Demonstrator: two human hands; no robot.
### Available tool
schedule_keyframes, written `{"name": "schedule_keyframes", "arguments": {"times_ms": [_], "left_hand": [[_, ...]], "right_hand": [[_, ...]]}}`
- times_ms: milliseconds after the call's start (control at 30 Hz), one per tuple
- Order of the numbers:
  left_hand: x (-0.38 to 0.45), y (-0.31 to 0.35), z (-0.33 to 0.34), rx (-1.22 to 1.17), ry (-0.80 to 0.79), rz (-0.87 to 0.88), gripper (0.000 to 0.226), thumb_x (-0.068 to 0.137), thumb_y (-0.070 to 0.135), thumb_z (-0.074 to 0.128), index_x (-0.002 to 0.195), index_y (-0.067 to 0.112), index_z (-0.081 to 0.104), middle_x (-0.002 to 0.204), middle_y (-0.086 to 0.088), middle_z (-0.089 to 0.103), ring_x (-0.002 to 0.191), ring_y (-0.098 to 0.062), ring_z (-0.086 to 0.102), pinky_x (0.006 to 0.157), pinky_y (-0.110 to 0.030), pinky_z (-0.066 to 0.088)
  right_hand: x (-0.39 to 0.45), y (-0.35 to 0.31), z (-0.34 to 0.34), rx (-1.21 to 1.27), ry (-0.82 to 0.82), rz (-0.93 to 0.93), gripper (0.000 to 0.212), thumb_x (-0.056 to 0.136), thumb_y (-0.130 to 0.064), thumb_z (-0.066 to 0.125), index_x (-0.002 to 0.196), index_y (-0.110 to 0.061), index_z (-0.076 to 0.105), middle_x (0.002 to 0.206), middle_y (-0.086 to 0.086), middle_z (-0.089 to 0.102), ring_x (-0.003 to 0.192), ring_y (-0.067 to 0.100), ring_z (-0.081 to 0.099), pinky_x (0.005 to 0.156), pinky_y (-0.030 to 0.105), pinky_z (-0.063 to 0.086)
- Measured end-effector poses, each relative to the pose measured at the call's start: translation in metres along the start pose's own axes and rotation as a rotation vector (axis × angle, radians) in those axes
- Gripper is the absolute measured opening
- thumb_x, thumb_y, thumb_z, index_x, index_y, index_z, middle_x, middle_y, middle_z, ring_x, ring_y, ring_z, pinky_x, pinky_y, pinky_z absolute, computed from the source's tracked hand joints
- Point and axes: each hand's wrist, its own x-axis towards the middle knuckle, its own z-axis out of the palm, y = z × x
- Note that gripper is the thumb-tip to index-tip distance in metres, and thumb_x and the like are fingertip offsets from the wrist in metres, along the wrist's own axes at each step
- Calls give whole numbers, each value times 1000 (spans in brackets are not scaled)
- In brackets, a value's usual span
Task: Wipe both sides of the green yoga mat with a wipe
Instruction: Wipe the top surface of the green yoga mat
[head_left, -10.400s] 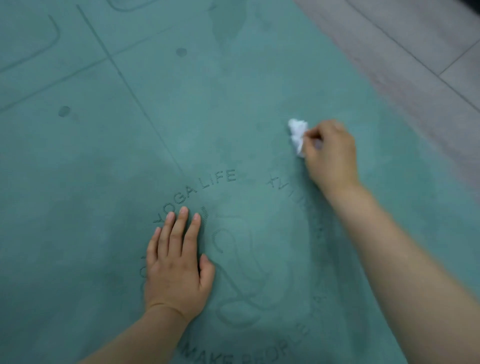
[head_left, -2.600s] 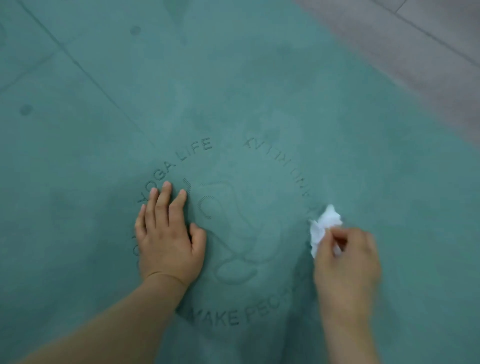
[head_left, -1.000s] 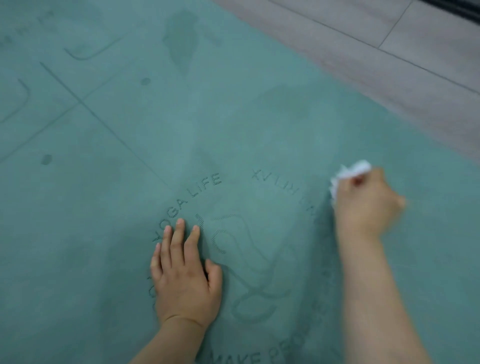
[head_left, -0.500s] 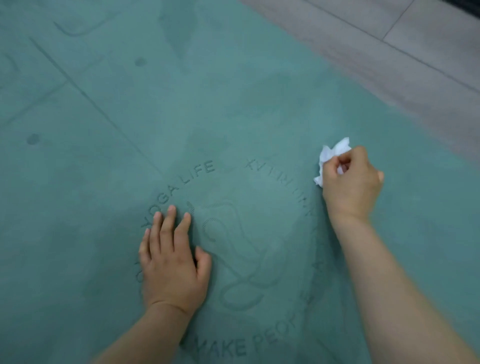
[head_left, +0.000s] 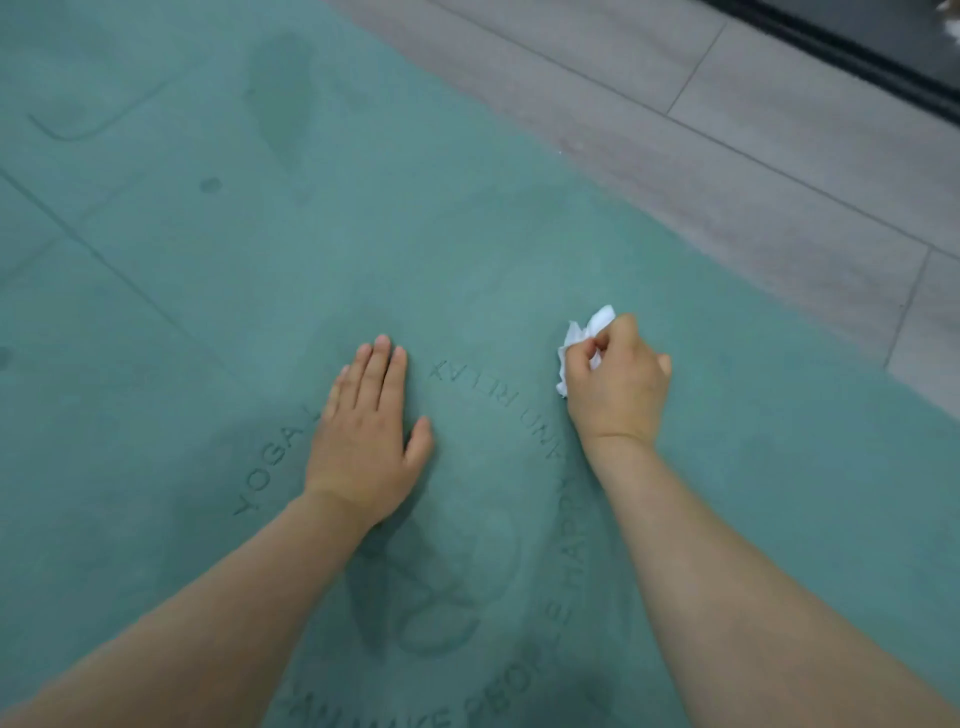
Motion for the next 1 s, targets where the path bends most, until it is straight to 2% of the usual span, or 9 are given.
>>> {"name": "schedule_keyframes", "arguments": {"times_ms": [300, 367, 500, 567, 633, 767, 867, 933, 1000], "left_hand": [[26, 8, 4, -16, 27, -15, 75, 83, 38, 33, 153, 8, 32, 161, -10, 26, 149, -24, 19, 121, -29, 0], [26, 10, 3, -25, 24, -16, 74, 83, 37, 34, 152, 9, 33, 160, -10, 28, 149, -25, 20, 121, -30, 1], [27, 12, -2, -10, 21, -10, 72, 82, 35, 36, 149, 8, 39, 158, -12, 32, 147, -26, 23, 120, -34, 5], [28, 12, -3, -9, 7, -12, 72, 82, 35, 36, 148, 8, 41, 157, -13, 34, 147, -26, 23, 120, -33, 4], [28, 11, -3, -5, 5, -10, 71, 81, 35, 37, 147, 8, 42, 157, -12, 34, 147, -26, 23, 120, -34, 5], [29, 11, -2, 17, 10, -2, 71, 81, 34, 38, 147, 8, 41, 157, -12, 34, 146, -27, 26, 120, -40, 13], [30, 11, -3, 10, 10, 2, 72, 81, 34, 38, 147, 8, 41, 157, -13, 34, 146, -28, 25, 120, -41, 13], [30, 12, -4, 14, 4, -5, 71, 81, 34, 38, 147, 8, 41, 157, -13, 34, 146, -28, 25, 120, -39, 11], [29, 13, -5, 12, 6, -4, 71, 80, 33, 38, 147, 8, 42, 156, -14, 35, 146, -29, 25, 120, -38, 9]], "right_hand": [[-7, 13, -15, -97, -29, -92, 12, 83, -20, 54, 73, -13, 51, 59, 5, 60, 57, 30, 55, 64, 34, 34], [-15, 33, -33, -182, -44, 15, 14, 85, -21, 58, 75, -13, 53, 63, 7, 63, 59, 31, 57, 66, 35, 34], [-30, 72, -69, -207, 80, 454, 17, 85, -31, 49, 84, -15, 54, 76, 17, 67, 70, 37, 62, 75, 40, 38], [-25, 57, -58, -176, 127, 496, 18, 83, -31, 45, 83, -16, 54, 73, 19, 67, 68, 37, 62, 72, 39, 41], [-7, 6, -26, -92, 97, 370, 14, 82, -26, 50, 80, -14, 57, 67, 16, 65, 63, 34, 62, 66, 38, 43], [25, -117, 48, 41, -24, -125, 13, 72, -22, 68, 78, -15, 60, 63, 6, 64, 62, 27, 61, 62, 35, 38], [39, -132, 56, 38, -102, -401, 11, 74, -28, 58, 76, -17, 58, 58, 3, 63, 58, 25, 60, 60, 34, 35], [46, -92, 35, -38, -74, -364, 20, 76, -34, 45, 73, -18, 57, 56, 4, 60, 55, 25, 59, 60, 34, 34], [42, -30, 5, -118, -42, -160, 20, 78, -34, 45, 72, -18, 54, 57, 6, 60, 58, 28, 59, 63, 36, 32]]}}
